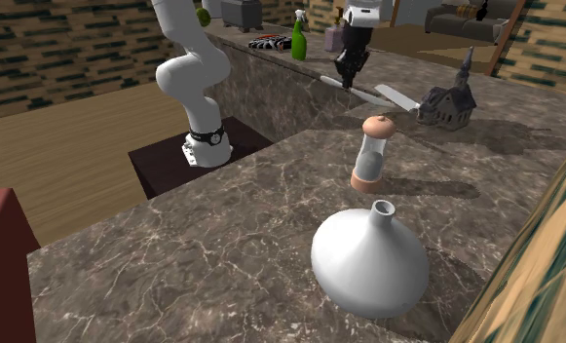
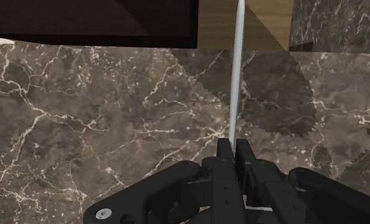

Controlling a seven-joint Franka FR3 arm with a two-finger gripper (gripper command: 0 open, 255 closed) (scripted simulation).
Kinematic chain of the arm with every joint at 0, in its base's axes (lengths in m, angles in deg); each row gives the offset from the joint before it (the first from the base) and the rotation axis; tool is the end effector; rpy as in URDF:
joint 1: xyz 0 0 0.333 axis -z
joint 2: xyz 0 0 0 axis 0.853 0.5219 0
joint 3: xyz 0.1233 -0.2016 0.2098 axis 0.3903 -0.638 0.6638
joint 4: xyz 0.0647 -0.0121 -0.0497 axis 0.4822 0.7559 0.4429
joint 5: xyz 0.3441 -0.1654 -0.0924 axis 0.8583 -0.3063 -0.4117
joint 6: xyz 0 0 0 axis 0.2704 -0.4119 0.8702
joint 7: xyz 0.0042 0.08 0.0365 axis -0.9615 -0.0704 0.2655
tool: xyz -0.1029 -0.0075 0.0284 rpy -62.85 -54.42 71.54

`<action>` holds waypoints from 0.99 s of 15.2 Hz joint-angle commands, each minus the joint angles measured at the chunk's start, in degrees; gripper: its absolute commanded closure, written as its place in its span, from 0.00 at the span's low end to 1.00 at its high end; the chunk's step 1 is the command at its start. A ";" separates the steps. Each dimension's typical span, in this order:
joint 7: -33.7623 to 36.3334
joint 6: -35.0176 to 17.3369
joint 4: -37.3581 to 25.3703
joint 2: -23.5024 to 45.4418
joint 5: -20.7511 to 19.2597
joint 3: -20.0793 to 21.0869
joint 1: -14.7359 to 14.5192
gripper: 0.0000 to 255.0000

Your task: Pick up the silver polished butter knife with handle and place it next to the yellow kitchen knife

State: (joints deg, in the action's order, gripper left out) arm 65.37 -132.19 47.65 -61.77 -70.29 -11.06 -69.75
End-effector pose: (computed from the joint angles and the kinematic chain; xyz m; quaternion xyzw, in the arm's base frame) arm 0.3790 0.3056 0.4893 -0.9997 0.0020 0.0260 0.0012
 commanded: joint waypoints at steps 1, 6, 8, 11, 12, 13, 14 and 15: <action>3.18 0.17 -2.44 2.15 -0.44 1.91 -0.81 1.00; 11.67 0.43 -10.21 9.97 -3.64 6.65 -3.00 1.00; 15.96 0.93 -14.62 14.39 -6.00 8.61 -4.48 1.00; 16.07 -1.32 -12.77 14.86 -6.25 8.53 -4.66 1.00; 16.12 -2.07 -12.17 15.04 -6.35 8.54 -4.68 1.00; 16.18 -2.81 -11.60 15.24 -6.46 8.55 -4.71 1.00; 16.25 -3.56 -11.03 15.45 -6.58 8.56 -4.73 1.00; 16.32 -4.30 -10.48 15.68 -6.71 8.58 -4.76 1.00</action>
State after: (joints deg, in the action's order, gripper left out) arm 81.48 -135.63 36.56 -46.34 -76.85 -2.56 -74.41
